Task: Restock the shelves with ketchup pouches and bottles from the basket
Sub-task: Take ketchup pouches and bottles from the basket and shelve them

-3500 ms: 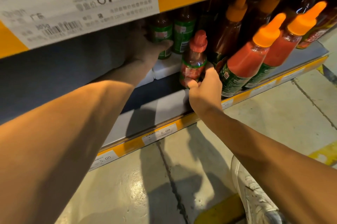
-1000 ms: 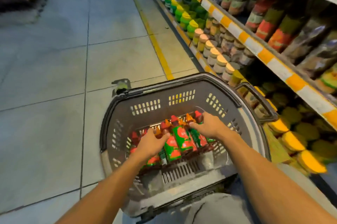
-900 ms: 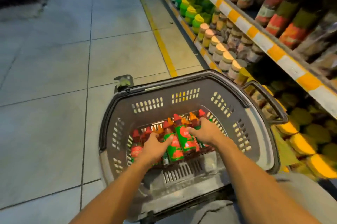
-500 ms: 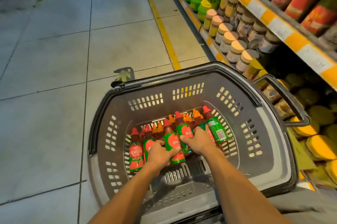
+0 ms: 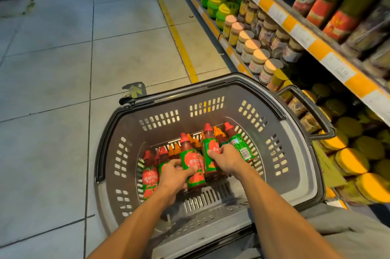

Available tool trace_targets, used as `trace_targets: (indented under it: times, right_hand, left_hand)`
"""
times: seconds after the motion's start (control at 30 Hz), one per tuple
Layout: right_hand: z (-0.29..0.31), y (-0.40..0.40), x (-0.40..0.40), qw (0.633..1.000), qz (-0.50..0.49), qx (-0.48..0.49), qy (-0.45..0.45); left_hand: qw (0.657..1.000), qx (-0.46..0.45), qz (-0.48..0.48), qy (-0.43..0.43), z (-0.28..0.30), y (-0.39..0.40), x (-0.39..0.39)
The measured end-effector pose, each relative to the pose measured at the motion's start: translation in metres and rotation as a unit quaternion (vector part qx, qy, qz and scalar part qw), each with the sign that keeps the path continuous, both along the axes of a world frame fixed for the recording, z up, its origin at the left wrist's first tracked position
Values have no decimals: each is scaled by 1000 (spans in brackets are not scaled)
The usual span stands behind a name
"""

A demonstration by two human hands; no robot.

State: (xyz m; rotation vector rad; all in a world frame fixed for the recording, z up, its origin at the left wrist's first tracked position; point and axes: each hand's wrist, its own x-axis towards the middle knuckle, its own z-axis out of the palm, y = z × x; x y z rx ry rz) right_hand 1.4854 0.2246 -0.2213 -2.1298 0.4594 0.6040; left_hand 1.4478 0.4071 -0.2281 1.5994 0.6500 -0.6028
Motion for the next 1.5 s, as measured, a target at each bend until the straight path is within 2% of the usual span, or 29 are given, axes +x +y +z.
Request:
trace_targets:
  times: [0.17,0.4,0.63,0.77,0.87,1.0,1.17,1.5]
  right_hand:
    - [48,-11,-3,994,-68,54,-67]
    - [167,-42,-31,960,-140,111,-215]
    - [265,-109,-136,909,-241,105,-323]
    - [295,-152,-214,861,-320,75,-388]
    - [307,-184,-279,837,-362,14,-410]
    - [300,-218,-365,808,-436,-49,-394]
    - [248,-239,-452,769,-531,-87,-344]
    - [100,-262,-553,660,-701,-85,-256]
  left_hand:
    - [997,-36,-3,-73,35,-1,-3]
    - [974,-73,-36,-213,134,-14,-10]
    - [925,-136,-160,-316,242,-80,-38]
    - [888,-167,-245,-351,281,-139,-73]
    - [868,-198,-291,-350,296,-188,-103]
    - [843,-223,-359,-333,292,-259,-147]
    - [805,-237,-445,-311,258,-337,-214]
    - [702,-134,-620,-324,126,-419,-314]
